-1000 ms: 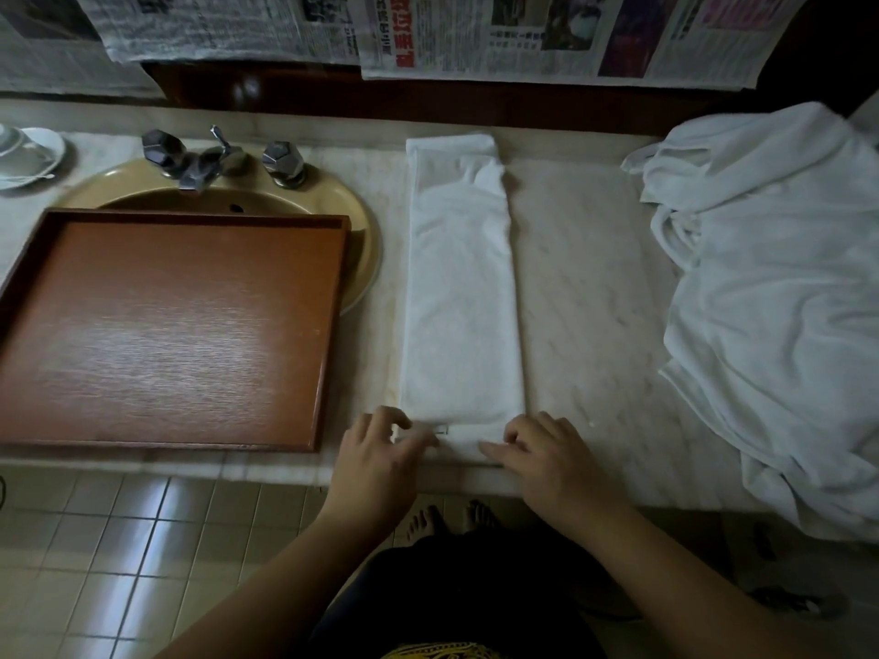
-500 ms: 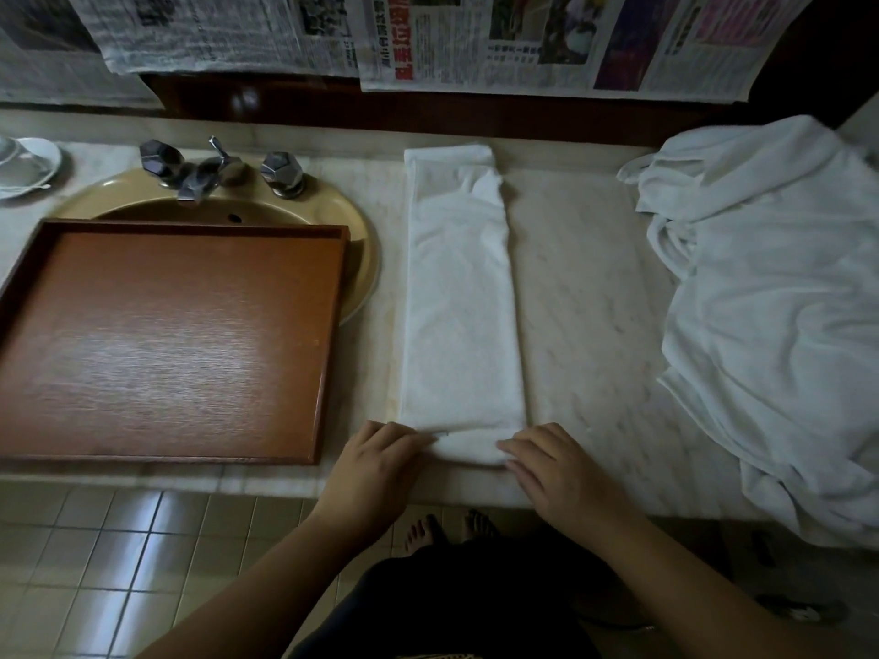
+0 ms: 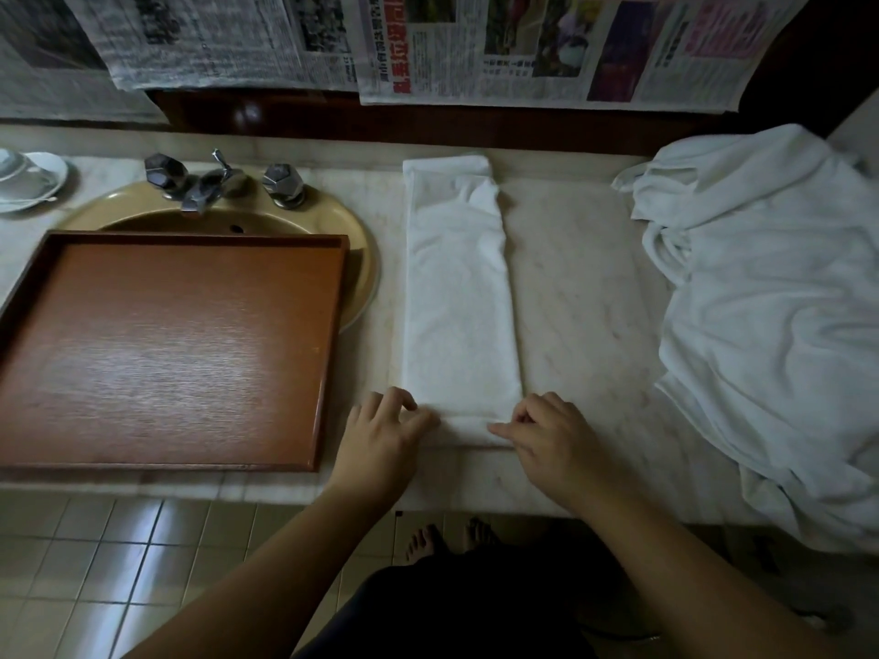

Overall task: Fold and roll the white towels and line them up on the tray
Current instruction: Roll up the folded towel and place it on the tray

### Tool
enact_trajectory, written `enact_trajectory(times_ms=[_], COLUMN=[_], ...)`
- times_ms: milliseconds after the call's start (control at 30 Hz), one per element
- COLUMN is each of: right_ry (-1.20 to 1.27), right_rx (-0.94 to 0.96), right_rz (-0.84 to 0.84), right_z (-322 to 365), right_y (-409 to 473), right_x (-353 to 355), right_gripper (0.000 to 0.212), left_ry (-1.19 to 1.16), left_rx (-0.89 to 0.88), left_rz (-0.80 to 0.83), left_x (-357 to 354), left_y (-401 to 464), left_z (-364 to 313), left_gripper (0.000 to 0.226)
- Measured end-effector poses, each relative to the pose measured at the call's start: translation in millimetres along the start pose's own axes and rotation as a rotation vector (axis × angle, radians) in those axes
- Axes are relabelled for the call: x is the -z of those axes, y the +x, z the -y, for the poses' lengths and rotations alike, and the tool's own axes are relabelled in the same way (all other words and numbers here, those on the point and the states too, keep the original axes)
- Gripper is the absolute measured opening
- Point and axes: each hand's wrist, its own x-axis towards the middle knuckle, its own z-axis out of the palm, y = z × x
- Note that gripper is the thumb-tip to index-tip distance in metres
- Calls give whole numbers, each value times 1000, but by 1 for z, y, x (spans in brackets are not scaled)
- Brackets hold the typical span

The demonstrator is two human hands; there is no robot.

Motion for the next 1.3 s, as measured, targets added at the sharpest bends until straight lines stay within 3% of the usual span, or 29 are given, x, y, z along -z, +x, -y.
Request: enact_trajectory(times_ms=[167, 400, 533, 633, 700, 800, 933, 1000, 1133, 1300], right_ry=[-60, -143, 143, 460, 581, 645, 556, 428, 156, 203], right_rx=[30, 71, -122, -343, -489, -600, -531, -398, -68, -49], right_rz=[60, 6, 35, -36, -70, -33, -57, -81, -42, -7], right_z=[-11, -21, -23, -17, -14, -18, -19, -19, -20, -25], right_y=[-20, -17, -12, -8, -3, 8, 18, 20, 18, 2], right_x=[5, -6, -5, -6, -8, -9, -4, 0, 3, 0], right_gripper=[54, 51, 37, 24, 28, 20, 30, 33, 33, 40], left_ry=[30, 104, -101, -443, -630, -635, -459, -386, -97, 6], left_rx=[-146, -241, -18, 291, 497, 581, 647, 577, 167, -45], left_rz=[15, 72, 107, 66, 23, -10, -39, -37, -67, -55], left_x=[6, -2, 2, 7, 6, 0, -5, -1, -7, -3], left_y=[-11, -18, -10, -5, 2, 14, 25, 29, 28, 13], left_z=[7, 23, 17, 3, -4, -6, -13, -16, -3, 4], left_gripper=[41, 58, 43, 27, 16, 12, 17, 20, 22, 35])
